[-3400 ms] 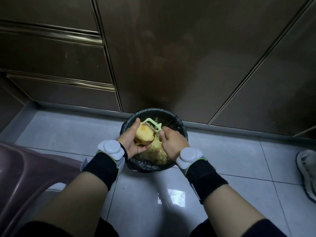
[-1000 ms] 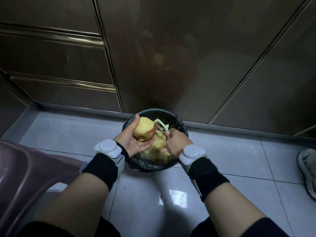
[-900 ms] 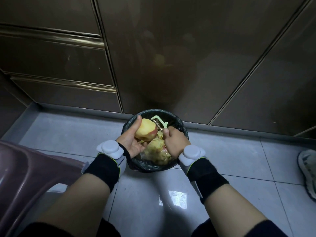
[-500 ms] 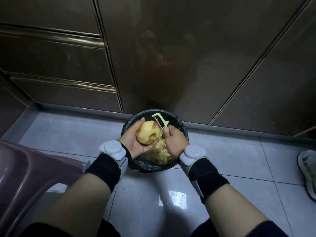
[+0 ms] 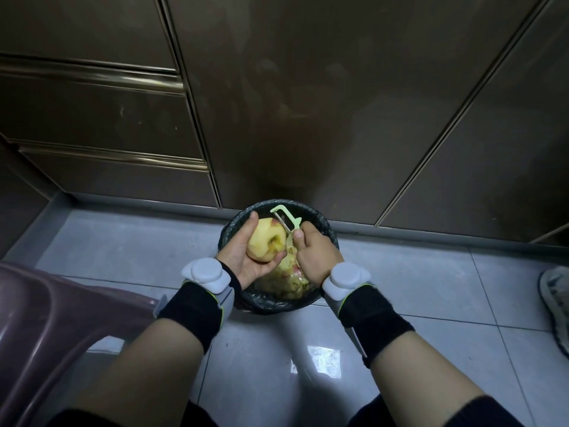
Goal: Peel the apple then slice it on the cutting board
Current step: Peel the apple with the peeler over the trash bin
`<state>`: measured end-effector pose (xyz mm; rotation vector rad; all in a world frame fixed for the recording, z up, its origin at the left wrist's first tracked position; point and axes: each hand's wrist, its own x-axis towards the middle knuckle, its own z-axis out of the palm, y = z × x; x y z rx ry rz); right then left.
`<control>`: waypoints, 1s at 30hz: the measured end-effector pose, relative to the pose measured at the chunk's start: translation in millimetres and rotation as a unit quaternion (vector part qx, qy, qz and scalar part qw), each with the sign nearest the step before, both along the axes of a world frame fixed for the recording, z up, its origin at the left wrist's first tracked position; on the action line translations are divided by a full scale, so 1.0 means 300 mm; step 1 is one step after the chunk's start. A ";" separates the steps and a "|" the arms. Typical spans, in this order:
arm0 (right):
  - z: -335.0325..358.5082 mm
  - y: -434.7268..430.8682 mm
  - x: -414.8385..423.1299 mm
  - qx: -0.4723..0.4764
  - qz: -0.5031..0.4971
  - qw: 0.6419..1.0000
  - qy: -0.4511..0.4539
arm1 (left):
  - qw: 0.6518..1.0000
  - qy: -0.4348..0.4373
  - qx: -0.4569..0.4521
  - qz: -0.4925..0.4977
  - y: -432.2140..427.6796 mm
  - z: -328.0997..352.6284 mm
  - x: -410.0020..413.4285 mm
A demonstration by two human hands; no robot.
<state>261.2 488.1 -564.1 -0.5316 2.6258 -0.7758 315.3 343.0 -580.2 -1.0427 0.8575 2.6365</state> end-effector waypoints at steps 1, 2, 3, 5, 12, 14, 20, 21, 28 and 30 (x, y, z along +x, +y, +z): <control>0.003 0.000 0.001 0.006 0.010 1.000 0.009 | 1.000 -0.004 0.000 0.003 -0.001 -0.004 -0.002; 0.006 0.001 0.003 0.012 0.019 1.000 0.017 | 1.000 -0.008 -0.001 0.004 0.000 -0.005 -0.004; 0.007 0.000 0.006 0.017 0.028 0.999 0.023 | 1.000 -0.010 -0.002 0.006 0.000 -0.005 -0.004; 0.011 -0.003 0.010 0.024 0.042 0.998 0.039 | 1.000 -0.011 -0.009 0.011 0.003 -0.003 -0.005; 0.033 -0.020 0.027 0.075 0.070 0.991 0.089 | 1.000 -0.017 -0.002 0.018 0.003 0.000 -0.010; 0.032 -0.020 0.014 0.082 0.037 0.993 0.071 | 1.000 -0.022 -0.001 0.017 0.002 0.007 -0.010; -0.047 0.036 -0.015 0.197 0.035 0.975 -0.094 | 0.999 -0.037 -0.002 0.009 0.009 0.018 -0.004; -0.045 0.041 -0.022 0.181 0.021 0.979 -0.093 | 0.999 -0.039 -0.005 0.004 0.009 0.017 -0.002; 0.005 0.022 -0.009 0.110 0.024 0.993 0.032 | 0.997 -0.062 -0.044 0.002 -0.008 -0.017 -0.005; 0.015 0.017 -0.003 0.076 0.042 0.995 0.043 | 0.997 -0.065 -0.051 -0.001 -0.003 -0.016 -0.006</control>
